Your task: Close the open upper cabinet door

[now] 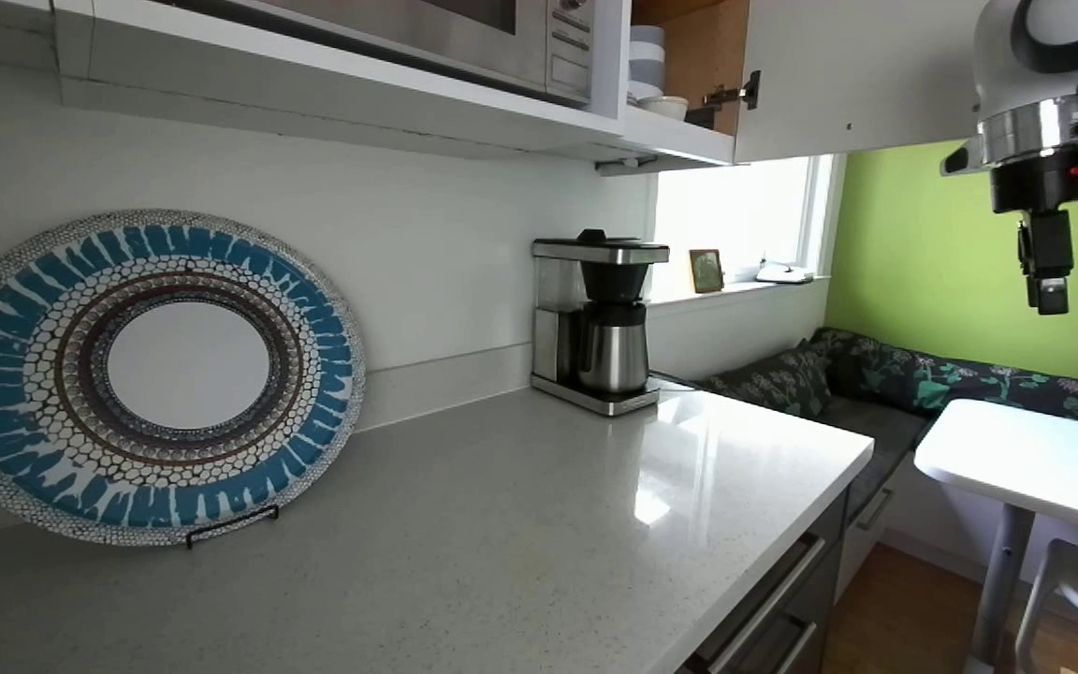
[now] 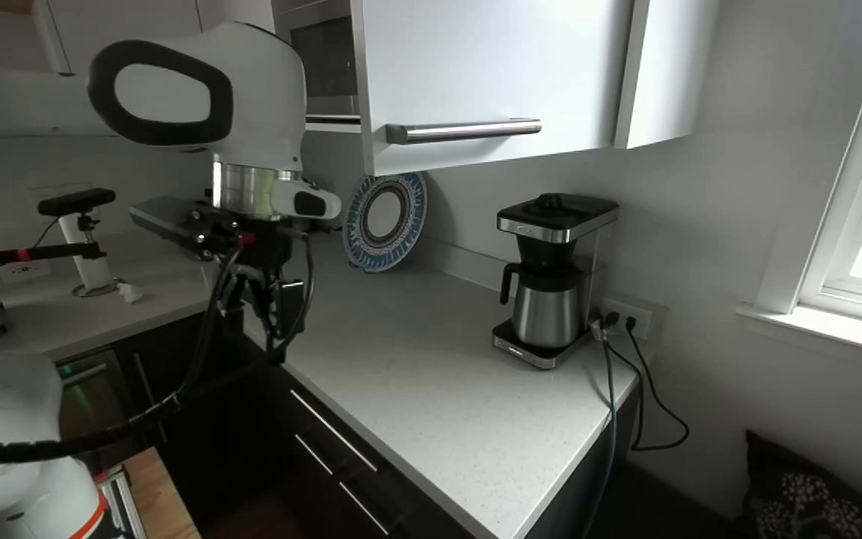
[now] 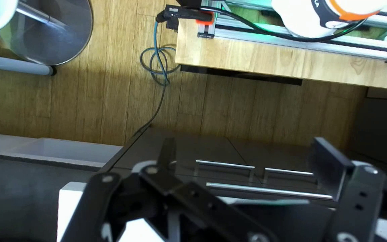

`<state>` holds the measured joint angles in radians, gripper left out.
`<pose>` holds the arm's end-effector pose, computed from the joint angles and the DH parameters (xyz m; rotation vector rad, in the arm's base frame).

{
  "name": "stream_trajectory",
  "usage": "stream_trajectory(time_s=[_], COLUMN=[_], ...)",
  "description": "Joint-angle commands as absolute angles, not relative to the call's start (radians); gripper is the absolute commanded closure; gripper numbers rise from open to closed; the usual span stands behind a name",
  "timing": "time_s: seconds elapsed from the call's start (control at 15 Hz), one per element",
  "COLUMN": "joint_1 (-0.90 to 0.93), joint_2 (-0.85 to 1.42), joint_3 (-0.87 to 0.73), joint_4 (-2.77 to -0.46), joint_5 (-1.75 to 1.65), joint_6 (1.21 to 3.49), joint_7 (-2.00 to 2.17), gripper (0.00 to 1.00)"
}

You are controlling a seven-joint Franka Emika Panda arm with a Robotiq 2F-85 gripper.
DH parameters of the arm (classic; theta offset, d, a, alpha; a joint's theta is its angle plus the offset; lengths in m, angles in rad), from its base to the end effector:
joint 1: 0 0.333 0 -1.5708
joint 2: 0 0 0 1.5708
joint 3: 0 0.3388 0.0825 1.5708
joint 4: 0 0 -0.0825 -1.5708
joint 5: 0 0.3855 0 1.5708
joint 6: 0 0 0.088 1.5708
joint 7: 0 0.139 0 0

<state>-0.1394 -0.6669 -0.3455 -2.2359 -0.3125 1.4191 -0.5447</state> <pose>0.2484 -0.2157 0.5658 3.1106 0.2011 -0.3208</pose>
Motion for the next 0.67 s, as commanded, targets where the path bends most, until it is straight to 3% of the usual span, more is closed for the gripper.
stream_trajectory(time_s=[0.0, 0.6], joint_1=[-0.155, -0.158], joint_2=[-0.725, -0.733], joint_3=[-0.391, -0.444], joint_4=[-2.250, -2.224], joint_5=[-0.328, -0.308], joint_6=[1.401, 1.415], joint_7=[-0.570, -0.587], gripper=[0.00, 0.00])
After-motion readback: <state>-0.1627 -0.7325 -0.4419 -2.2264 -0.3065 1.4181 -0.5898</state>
